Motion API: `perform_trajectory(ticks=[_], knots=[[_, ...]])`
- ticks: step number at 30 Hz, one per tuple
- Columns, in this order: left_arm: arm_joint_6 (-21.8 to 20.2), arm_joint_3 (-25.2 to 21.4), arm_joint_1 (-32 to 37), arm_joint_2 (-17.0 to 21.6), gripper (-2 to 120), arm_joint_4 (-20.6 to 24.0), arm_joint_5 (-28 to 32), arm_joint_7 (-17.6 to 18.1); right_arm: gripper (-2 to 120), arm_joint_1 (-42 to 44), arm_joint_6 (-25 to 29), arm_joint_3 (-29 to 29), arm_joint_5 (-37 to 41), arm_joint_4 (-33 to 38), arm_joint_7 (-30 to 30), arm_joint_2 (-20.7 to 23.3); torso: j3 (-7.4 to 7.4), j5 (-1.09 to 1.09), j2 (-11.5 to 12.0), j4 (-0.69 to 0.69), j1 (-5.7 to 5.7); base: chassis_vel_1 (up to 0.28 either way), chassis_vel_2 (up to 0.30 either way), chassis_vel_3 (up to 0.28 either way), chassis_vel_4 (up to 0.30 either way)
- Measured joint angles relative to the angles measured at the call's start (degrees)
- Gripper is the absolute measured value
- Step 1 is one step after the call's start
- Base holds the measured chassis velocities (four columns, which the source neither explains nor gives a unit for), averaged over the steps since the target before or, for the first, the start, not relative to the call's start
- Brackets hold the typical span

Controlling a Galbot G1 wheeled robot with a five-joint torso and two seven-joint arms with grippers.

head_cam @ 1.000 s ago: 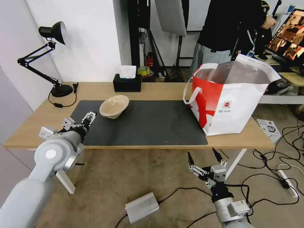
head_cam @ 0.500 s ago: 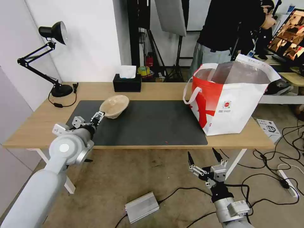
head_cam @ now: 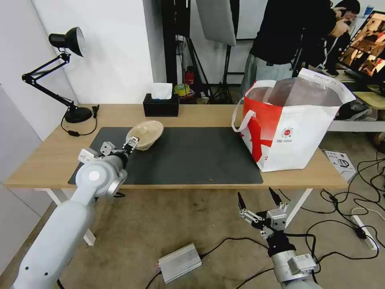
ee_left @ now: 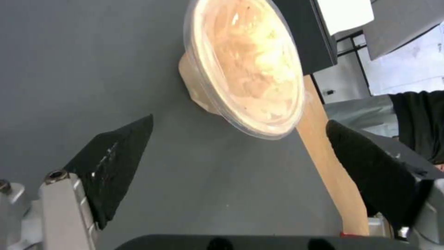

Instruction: Pick up the trash from the table and place it into the takeout bag.

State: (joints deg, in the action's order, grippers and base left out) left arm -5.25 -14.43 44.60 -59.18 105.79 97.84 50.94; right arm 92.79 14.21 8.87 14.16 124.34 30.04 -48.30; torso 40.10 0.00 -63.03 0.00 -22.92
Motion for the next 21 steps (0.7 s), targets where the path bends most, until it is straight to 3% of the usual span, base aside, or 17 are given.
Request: perform_trajectory(ticks=[21], knots=[[0.0, 3.2, -4.8, -3.9, 100, -6.7, -1.9, -0.3, 100, 0.0, 0.0, 0.0, 0.0, 0.0, 0.0, 0.0, 0.00, 0.00, 0.0, 0.00, 0.00, 0.000, 0.000, 0.000, 0.000]])
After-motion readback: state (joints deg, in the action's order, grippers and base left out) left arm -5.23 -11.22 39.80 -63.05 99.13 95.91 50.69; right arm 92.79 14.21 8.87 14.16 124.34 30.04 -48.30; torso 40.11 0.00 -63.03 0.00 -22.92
